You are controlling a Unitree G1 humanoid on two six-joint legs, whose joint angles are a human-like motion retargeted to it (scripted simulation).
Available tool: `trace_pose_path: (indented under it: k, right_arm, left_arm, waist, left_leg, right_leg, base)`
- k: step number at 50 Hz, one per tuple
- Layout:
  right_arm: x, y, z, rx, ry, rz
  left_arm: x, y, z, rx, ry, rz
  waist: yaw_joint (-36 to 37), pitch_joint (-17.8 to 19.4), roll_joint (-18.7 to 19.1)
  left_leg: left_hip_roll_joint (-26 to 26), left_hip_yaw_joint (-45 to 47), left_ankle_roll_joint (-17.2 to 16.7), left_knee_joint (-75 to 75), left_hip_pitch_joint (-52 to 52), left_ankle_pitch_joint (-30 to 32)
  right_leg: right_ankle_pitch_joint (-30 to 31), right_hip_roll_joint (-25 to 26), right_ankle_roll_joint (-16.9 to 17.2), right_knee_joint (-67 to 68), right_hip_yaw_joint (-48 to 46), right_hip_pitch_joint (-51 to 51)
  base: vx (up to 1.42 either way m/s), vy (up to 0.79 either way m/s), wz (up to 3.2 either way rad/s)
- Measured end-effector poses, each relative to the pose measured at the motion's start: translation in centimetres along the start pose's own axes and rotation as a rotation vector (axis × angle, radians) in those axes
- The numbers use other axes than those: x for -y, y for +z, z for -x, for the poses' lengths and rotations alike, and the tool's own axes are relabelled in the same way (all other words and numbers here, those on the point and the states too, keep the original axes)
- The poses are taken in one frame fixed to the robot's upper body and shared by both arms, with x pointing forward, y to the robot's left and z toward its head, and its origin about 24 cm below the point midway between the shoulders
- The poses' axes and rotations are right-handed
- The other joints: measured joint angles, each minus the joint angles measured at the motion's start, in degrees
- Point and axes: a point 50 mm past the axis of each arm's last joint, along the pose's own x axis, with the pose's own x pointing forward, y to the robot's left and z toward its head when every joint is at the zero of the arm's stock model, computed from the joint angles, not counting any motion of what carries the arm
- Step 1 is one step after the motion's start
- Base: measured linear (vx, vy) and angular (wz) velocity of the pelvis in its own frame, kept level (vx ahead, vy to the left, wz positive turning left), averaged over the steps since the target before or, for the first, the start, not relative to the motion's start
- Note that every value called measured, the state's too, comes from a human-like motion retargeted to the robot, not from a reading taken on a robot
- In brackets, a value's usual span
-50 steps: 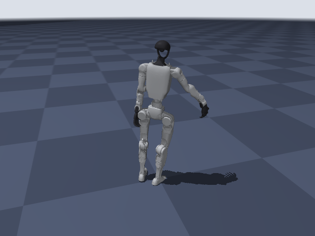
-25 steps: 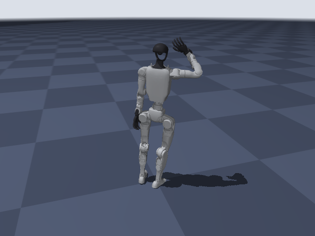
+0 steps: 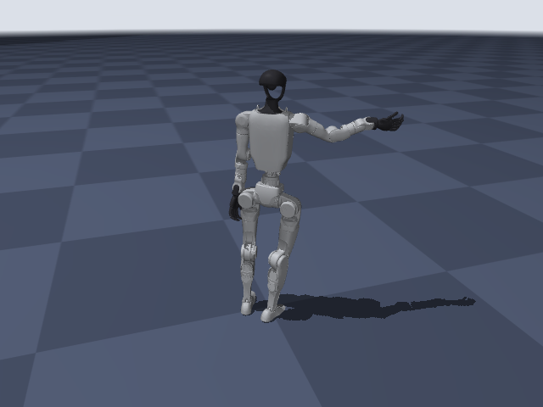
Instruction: Upper body actions
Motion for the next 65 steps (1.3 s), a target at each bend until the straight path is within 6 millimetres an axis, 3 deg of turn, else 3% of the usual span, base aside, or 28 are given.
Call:
trace_pose_path:
  k: [3, 5, 8, 12, 16, 21, 25, 27, 29, 31, 34, 37, 40, 43, 46, 50, 54, 57, 59, 62, 65]
  right_arm:
    - [-1.3, 2.2, 1.4, 0.220, -0.113, -0.065]
    - [-3.4, 4.0, 2.7, 0.349, -0.056, -0.039]
    - [-7.0, 8.0, 6.3, 0.616, 0.105, 0.025]
    - [-10.2, 13.5, 13.4, 1.121, 0.201, 0.100]
    - [-11.3, 16.9, 21.7, 1.693, 0.181, 0.148]
    - [-10.6, 17.0, 30.5, 2.233, 0.105, 0.019]
    - [-9.2, 15.5, 35.1, 2.533, 0.105, -0.199]
    - [-9.1, 15.6, 35.1, 2.525, 0.074, -0.294]
    - [-10.0, 16.1, 33.6, 2.438, 0.081, -0.253]
    - [-11.3, 16.9, 30.6, 2.287, 0.076, -0.087]
    - [-12.2, 16.9, 23.8, 1.954, 0.023, 0.173]
    - [-11.6, 14.7, 16.0, 1.496, 0.052, 0.346]
    - [-10.3, 11.4, 9.7, 0.974, 0.153, 0.383]
    - [-8.7, 7.8, 5.8, 0.544, 0.181, 0.240]
    - [-7.5, 4.7, 4.1, 0.226, 0.160, -0.043]
    - [-6.4, 3.0, 3.8, 0.043, 0.077, -0.374]
    - [-6.6, 4.3, 5.3, 0.167, 0.026, -0.389]
    - [-8.4, 7.1, 8.1, 0.377, 0.161, -0.345]
    - [-9.4, 10.0, 10.8, 0.616, 0.261, -0.261]
    - [-10.5, 13.9, 16.0, 1.037, 0.362, -0.096]
    - [-11.6, 15.7, 21.8, 1.453, 0.411, 0.045]
  left_arm:
    - [0.0, 0.0, 0.0, -0.003, -0.007, 0.000]
    - [0.0, 0.0, 0.0, -0.003, -0.004, -0.007]
    - [-0.1, 0.3, 0.1, 0.000, 0.005, -0.031]
    - [-0.2, 0.5, 0.1, 0.004, 0.019, -0.053]
    - [-0.3, 0.5, 0.1, 0.004, 0.025, -0.040]
    - [-0.9, 0.3, 0.1, -0.002, 0.037, -0.032]
    - [-1.4, 0.6, 0.2, 0.008, 0.053, -0.044]
    - [-1.0, 0.9, 0.2, 0.018, 0.046, -0.056]
    - [-0.3, 1.0, 0.2, 0.023, 0.032, -0.058]
    - [0.4, 0.9, 0.2, 0.019, 0.015, -0.042]
    - [0.8, 0.5, 0.1, 0.006, -0.008, -0.003]
    - [0.6, 0.1, 0.1, -0.006, -0.013, 0.019]
    - [0.5, -0.1, 0.0, -0.010, -0.014, 0.017]
    - [0.6, -0.1, 0.0, -0.012, -0.015, 0.001]
    - [0.5, 0.0, 0.1, -0.009, -0.011, -0.020]
    - [0.6, 0.1, 0.0, -0.004, -0.002, -0.040]
    - [0.8, -0.1, 0.0, -0.015, -0.017, -0.017]
    - [1.0, -0.2, 0.1, -0.024, -0.029, -0.007]
    - [1.0, 0.0, 0.1, -0.022, -0.027, -0.015]
    - [0.7, 0.2, 0.1, -0.013, -0.009, -0.039]
    - [0.3, 0.4, 0.2, -0.006, 0.014, -0.062]
  waist:
    - [0.1, -0.2, 0.3]
    - [0.4, -0.1, 0.3]
    - [1.4, 0.1, 0.2]
    - [2.5, 0.9, 0.1]
    - [2.5, 1.5, -0.3]
    - [2.9, 2.0, -1.2]
    - [3.5, 3.1, -1.5]
    - [3.7, 3.4, -0.9]
    - [3.4, 3.3, 0.0]
    - [2.4, 2.8, 0.6]
    - [0.9, 2.1, 0.7]
    - [0.3, 1.6, 0.3]
    - [0.0, 1.0, 0.4]
    - [0.1, 0.4, 0.9]
    - [1.0, 0.1, 1.1]
    - [1.7, 0.0, 1.4]
    - [0.7, -0.2, 1.8]
    - [0.3, -0.2, 1.9]
    - [0.7, 0.0, 2.1]
    - [1.7, 0.5, 2.0]
    - [2.2, 1.0, 1.8]
  left_leg:
    - [0.2, 0.6, -0.1, 0.1, 0.0, -0.1]
    - [0.3, 1.3, -0.4, 0.3, 0.0, -0.2]
    - [0.6, 2.7, -0.6, 0.5, -0.2, -0.1]
    - [0.8, 4.0, -0.9, 0.5, -0.1, 0.1]
    - [0.9, 4.1, -1.1, 0.6, 0.1, 0.1]
    - [1.1, 4.2, -1.3, 0.6, 0.4, 0.1]
    - [1.4, 4.8, -1.2, 0.5, 1.1, 0.1]
    - [1.5, 5.0, -1.1, 0.5, 1.2, 0.2]
    - [1.5, 5.0, -1.1, 0.4, 1.0, 0.2]
    - [1.5, 4.6, -1.0, 0.5, 0.7, 0.2]
    - [1.2, 3.8, -1.0, 0.6, 0.3, 0.1]
    - [1.0, 3.3, -1.0, 0.8, 0.2, -0.1]
    - [0.9, 3.3, -0.9, 0.9, 0.0, -0.3]
    - [0.8, 3.8, -0.7, 0.8, 0.0, -0.5]
    - [0.8, 4.6, -0.6, 0.6, 0.0, -0.5]
    - [1.0, 5.0, -0.5, 0.5, 0.2, -0.5]
    - [1.3, 4.6, -1.1, 0.8, 0.0, -0.6]
    - [1.5, 4.4, -1.6, 1.3, -0.3, -0.6]
    - [1.4, 4.6, -1.7, 1.4, -0.4, -0.6]
    - [1.3, 5.1, -1.7, 1.3, -0.2, -0.5]
    - [1.2, 5.2, -1.6, 1.0, 0.4, -0.4]
  right_leg:
    - [0.1, 0.0, -0.1, 0.2, 0.7, -0.4]
    - [0.3, -0.2, -0.1, 0.3, 1.4, -0.6]
    - [0.6, -0.4, -0.1, 0.4, 2.8, -0.9]
    - [1.0, -0.7, -0.1, 0.6, 4.0, -1.1]
    - [1.2, -0.9, -0.1, 0.6, 4.2, -1.2]
    - [1.3, -0.8, -0.1, 0.7, 4.2, -1.1]
    - [1.4, -0.6, -0.1, 1.0, 4.8, -0.6]
    - [1.4, -0.5, -0.1, 1.1, 5.1, -0.6]
    - [1.4, -0.5, -0.1, 1.0, 5.1, -0.7]
    - [1.4, -0.5, 0.0, 0.9, 4.7, -0.8]
    - [1.2, -0.7, 0.1, 0.8, 3.9, -1.0]
    - [1.1, -0.9, 0.1, 0.7, 3.4, -0.9]
    - [1.0, -0.9, 0.1, 0.6, 3.4, -0.9]
    - [1.0, -0.6, 0.0, 0.6, 3.9, -1.3]
    - [1.1, -0.3, -0.1, 0.7, 4.6, -1.5]
    - [1.1, 0.0, -0.2, 0.7, 5.1, -1.4]
    - [0.9, -0.2, -0.2, 0.7, 4.6, -1.5]
    - [1.0, -0.6, -0.3, 0.7, 4.5, -1.6]
    - [1.1, -0.7, -0.3, 0.7, 4.6, -1.7]
    - [1.3, -0.8, -0.4, 0.7, 5.2, -1.7]
    - [1.3, -0.7, -0.5, 0.7, 5.2, -1.4]
  base:
    - [-0.01, 0.02, -0.15]
    - [0.00, 0.01, -0.32]
    - [0.03, 0.01, -0.38]
    - [0.02, -0.01, -0.23]
    - [0.00, -0.01, 0.00]
    - [0.01, -0.06, -0.02]
    - [0.00, 0.00, 0.00]
    - [0.00, 0.00, 0.00]
    - [0.00, 0.00, 0.00]
    - [-0.01, 0.06, 0.17]
    - [-0.01, 0.06, 0.25]
    - [0.00, 0.02, 0.06]
    - [0.00, 0.00, 0.00]
    - [0.00, 0.00, 0.00]
    - [0.00, 0.01, -0.23]
    - [0.00, 0.00, -0.05]
    - [0.00, 0.00, 0.00]
    - [0.00, 0.00, 0.00]
    - [0.06, 0.00, -0.05]
    - [0.04, -0.02, -0.10]
    - [0.04, -0.06, -0.01]
